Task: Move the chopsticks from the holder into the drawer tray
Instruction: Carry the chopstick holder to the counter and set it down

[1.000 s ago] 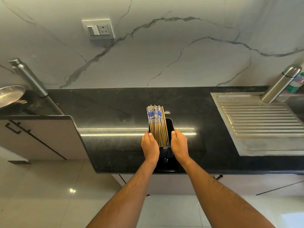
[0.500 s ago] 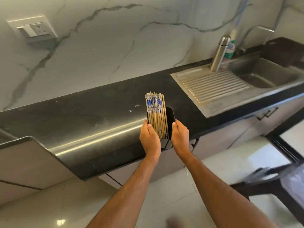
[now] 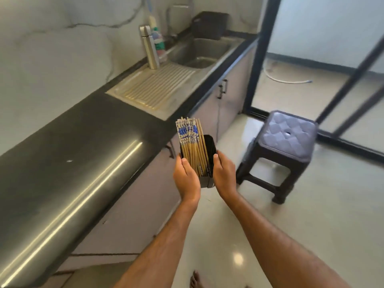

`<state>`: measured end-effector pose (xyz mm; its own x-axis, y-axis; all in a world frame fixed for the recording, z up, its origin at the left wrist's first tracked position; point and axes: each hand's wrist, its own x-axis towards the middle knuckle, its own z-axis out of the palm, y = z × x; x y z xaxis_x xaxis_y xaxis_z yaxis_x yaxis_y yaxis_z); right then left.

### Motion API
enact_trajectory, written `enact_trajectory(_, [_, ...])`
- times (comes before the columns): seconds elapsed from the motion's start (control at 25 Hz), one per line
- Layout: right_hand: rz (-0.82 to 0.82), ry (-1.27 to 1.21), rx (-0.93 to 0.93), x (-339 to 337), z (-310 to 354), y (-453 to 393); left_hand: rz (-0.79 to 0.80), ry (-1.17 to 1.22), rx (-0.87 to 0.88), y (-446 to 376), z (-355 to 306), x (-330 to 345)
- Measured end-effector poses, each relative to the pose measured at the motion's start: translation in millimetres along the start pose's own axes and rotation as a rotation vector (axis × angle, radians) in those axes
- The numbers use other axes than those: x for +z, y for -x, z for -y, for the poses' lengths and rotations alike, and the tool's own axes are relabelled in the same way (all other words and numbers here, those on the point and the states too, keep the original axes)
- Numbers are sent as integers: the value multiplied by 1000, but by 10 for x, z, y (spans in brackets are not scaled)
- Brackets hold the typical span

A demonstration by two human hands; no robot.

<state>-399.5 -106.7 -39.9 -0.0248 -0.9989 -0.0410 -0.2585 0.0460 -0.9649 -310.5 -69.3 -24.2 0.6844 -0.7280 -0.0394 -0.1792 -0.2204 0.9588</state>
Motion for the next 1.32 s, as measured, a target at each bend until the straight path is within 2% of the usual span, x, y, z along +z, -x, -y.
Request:
enact_trajectory(0.2, [-271, 27, 45, -1321, -506, 213, 221, -36, 44, 887, -206, 974])
enact_trajectory(0.36, [-490, 42, 121, -2551, -874, 591, 433, -57, 93, 1908, -402, 1744])
enact_trajectory(0.48, [-635, 67, 157, -3337, -1115, 964, 539, -45, 155, 2673, -495, 2215])
enact_trajectory(0.8, [-1077, 140, 302, -5538, -1622, 2477, 990, -11, 283, 5200, -774, 3101])
enact_trajectory(1.04, [-1378, 146, 379, -6578, -1845, 3487, 1279, -34, 361, 6714, -851, 3482])
enact_trajectory(1.32, [-1661, 79, 512, -7513, -2025, 4301, 1588, -17, 442, 8092, -944, 3889])
